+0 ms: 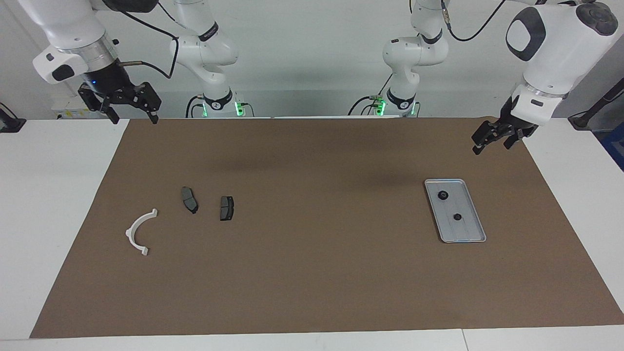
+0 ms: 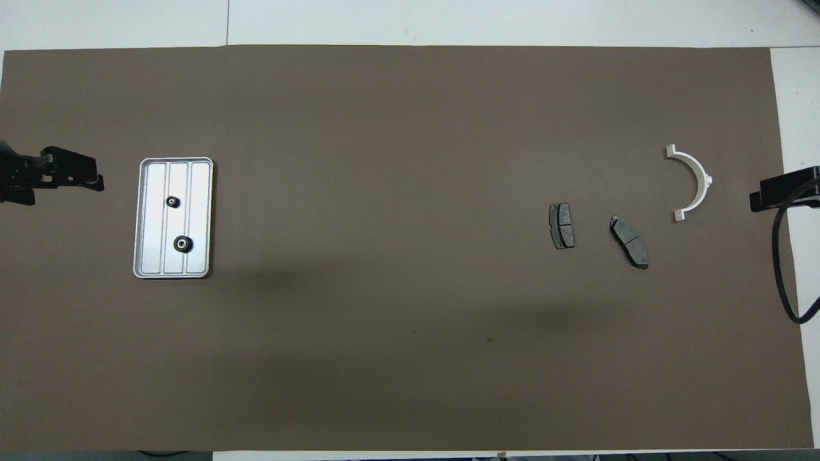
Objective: Place bearing gear from tray to pile
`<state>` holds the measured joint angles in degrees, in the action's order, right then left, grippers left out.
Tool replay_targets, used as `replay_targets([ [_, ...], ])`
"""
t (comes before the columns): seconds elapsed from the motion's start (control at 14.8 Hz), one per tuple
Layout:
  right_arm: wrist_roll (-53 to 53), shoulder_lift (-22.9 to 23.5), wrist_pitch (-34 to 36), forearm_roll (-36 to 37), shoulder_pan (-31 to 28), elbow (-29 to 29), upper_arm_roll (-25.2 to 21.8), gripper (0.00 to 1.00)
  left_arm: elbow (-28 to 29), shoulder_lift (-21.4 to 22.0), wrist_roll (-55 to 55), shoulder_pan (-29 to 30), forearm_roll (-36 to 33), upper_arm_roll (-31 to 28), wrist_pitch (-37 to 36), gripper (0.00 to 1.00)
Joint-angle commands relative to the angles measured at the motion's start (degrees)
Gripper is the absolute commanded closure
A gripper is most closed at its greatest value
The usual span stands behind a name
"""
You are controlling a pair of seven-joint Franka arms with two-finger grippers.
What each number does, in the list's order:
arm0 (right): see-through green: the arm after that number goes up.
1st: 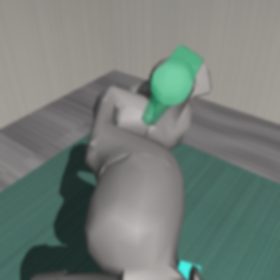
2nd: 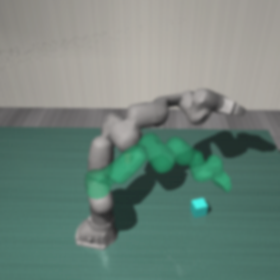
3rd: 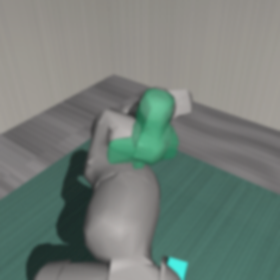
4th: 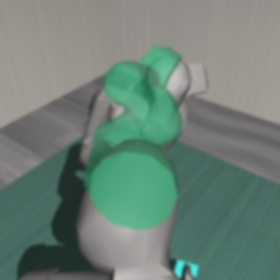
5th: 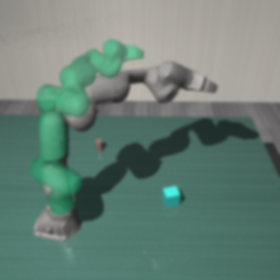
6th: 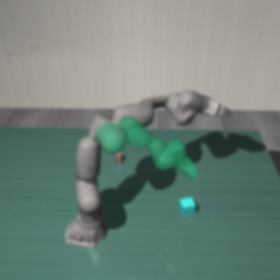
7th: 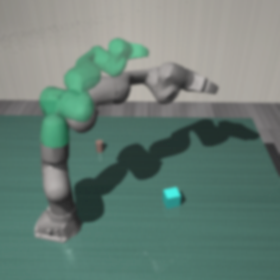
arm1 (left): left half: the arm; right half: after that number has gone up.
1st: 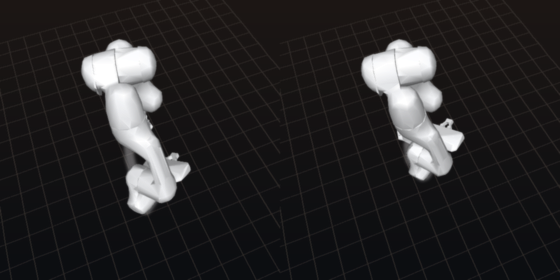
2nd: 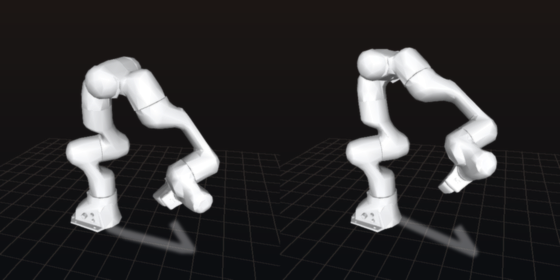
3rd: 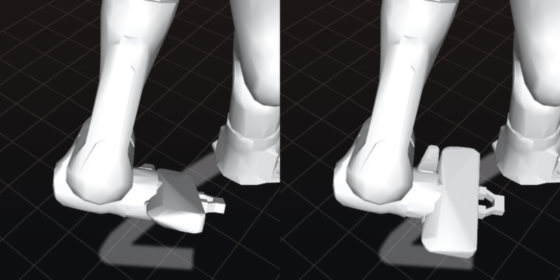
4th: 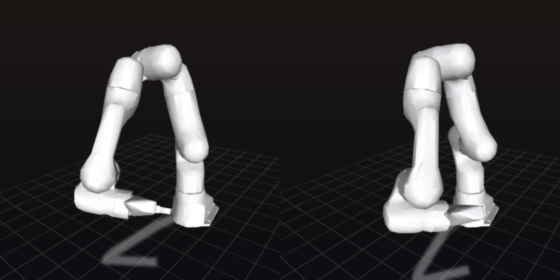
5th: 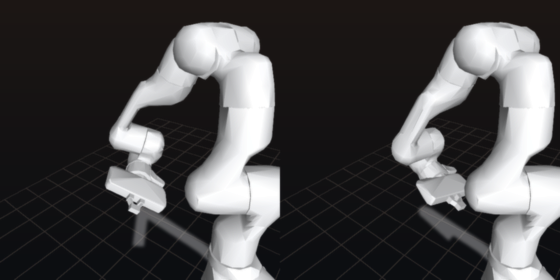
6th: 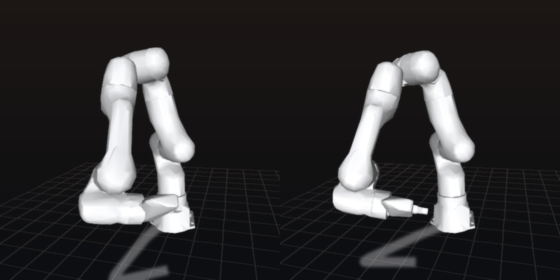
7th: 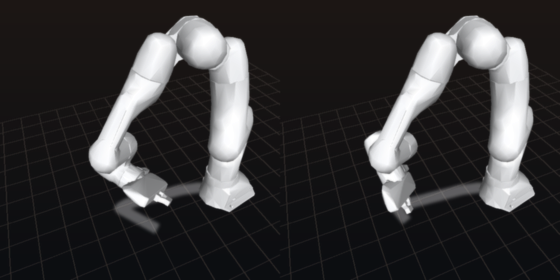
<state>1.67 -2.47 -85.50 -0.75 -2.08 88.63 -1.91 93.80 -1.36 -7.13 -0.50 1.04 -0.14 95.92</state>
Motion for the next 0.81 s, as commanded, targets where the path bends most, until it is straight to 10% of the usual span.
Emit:
replay_targets([
  [0.0, 1.41, -0.16, 1.21, 0.67, -1.26, -0.12, 0.85, 0.00, -1.25, -0.22, 0.88, 0.85, 0.45, 0.49, -1.08, 0.00],
  [0.75, 1.67, -0.08, 1.21, 0.75, -1.26, -0.21, 0.85, 0.00, -0.55, -0.31, 0.36, 0.94, 0.45, -1.27, -2.92, 0.00],
])
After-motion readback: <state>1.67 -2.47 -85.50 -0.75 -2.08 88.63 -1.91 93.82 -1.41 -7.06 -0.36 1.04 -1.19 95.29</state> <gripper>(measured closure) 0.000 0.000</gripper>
